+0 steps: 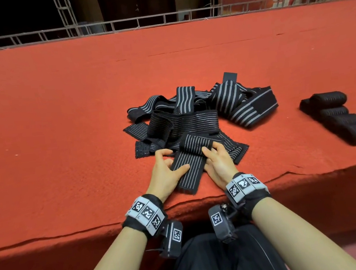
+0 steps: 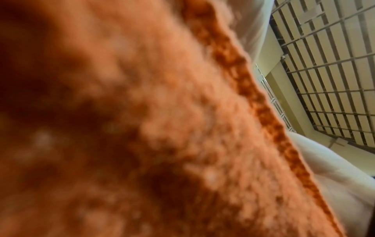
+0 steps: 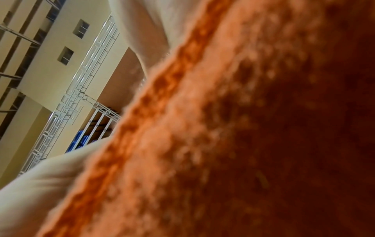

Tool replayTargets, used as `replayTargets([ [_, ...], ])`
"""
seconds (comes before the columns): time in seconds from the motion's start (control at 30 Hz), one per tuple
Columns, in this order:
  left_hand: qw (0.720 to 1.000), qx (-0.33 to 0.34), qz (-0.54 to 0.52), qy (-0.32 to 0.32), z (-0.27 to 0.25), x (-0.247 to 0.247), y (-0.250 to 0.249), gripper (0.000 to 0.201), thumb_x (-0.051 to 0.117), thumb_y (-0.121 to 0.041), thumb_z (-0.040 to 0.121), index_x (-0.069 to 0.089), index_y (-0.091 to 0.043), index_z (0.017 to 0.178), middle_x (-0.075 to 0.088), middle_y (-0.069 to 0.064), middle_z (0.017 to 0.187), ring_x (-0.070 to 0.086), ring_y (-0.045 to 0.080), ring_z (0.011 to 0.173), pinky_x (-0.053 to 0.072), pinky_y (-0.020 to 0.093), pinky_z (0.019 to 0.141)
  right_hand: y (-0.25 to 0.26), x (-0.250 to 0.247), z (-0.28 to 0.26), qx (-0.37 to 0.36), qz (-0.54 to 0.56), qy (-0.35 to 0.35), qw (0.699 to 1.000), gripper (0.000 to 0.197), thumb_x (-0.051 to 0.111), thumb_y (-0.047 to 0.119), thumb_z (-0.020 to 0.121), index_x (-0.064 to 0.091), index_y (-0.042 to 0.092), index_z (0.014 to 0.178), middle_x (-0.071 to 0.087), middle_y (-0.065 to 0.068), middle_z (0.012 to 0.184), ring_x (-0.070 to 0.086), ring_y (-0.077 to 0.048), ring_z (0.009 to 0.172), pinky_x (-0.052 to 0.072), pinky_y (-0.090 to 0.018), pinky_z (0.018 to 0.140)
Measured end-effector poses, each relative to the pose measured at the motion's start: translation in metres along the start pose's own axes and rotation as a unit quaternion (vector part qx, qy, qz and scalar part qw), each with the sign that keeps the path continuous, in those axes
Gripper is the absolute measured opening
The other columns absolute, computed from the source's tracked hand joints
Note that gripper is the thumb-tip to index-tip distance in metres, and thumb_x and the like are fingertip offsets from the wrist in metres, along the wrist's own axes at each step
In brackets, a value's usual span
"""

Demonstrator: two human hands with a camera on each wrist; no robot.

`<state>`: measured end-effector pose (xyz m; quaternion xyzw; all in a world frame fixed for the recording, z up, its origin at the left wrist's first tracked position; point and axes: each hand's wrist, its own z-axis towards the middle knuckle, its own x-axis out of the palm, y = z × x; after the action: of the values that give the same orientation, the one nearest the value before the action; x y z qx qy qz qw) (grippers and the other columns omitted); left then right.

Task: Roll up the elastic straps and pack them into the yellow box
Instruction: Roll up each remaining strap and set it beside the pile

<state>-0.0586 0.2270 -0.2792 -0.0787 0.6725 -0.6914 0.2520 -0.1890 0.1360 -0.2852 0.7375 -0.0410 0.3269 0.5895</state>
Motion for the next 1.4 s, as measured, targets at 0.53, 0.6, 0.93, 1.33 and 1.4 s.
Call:
replayTargets([
  [0.53,0.99,-0.095,-0.107,0.013,0.016,-0.002,-0.007,0.039,0.069,-0.007,0.083,0.056,-0.004,0.12,0.067,0.011,0.108,0.064,0.014,0.089,0.049,0.023,0.076,0.002,-0.001,-0.005,-0.014,-0.079,0.05,0.996,0.044,0.039,-0.028,0.08,0.05,0.013,0.093,0.059,-0.01,0.088,0.058,-0.018,0.076,0.049,-0.025,0.066],
  [0.6,0.989,-0.089,-0.119,0.01,0.015,-0.002,-0.008,0.04,0.07,-0.022,0.084,0.056,-0.007,0.119,0.065,0.006,0.108,0.062,0.011,0.091,0.047,0.023,0.078,0.0,-0.001,-0.004,-0.023,-0.099,0.051,0.994,0.045,0.041,-0.028,0.078,0.052,0.014,0.091,0.058,-0.012,0.093,0.054,-0.025,0.082,0.046,-0.033,0.072],
  [0.93,0.986,-0.076,-0.15,0.008,0.013,-0.001,-0.007,0.026,0.059,-0.022,0.094,0.051,-0.015,0.118,0.065,0.008,0.11,0.066,0.015,0.089,0.055,0.03,0.072,0.006,0.005,-0.007,0.005,-0.038,0.058,0.998,0.053,0.034,-0.022,0.081,0.055,0.003,0.123,0.062,-0.019,0.112,0.06,-0.026,0.096,0.051,-0.032,0.079],
  [1.33,0.984,-0.077,-0.156,0.038,0.011,-0.004,-0.006,0.038,0.054,-0.007,0.096,0.046,-0.013,0.132,0.07,0.007,0.098,0.068,0.019,0.085,0.058,0.035,0.077,0.005,0.004,-0.008,-0.006,-0.07,0.067,0.995,0.034,0.052,-0.002,0.093,0.054,-0.001,0.128,0.065,-0.016,0.118,0.064,-0.023,0.104,0.056,-0.027,0.075],
  [1.4,0.989,-0.084,-0.116,0.041,0.012,-0.003,-0.005,0.032,0.052,-0.01,0.097,0.051,-0.004,0.129,0.07,0.005,0.101,0.068,0.014,0.083,0.056,0.023,0.063,0.006,0.003,-0.008,-0.006,-0.05,0.069,0.996,0.04,0.054,-0.007,0.09,0.052,-0.002,0.129,0.063,-0.018,0.12,0.063,-0.024,0.107,0.056,-0.028,0.077],
])
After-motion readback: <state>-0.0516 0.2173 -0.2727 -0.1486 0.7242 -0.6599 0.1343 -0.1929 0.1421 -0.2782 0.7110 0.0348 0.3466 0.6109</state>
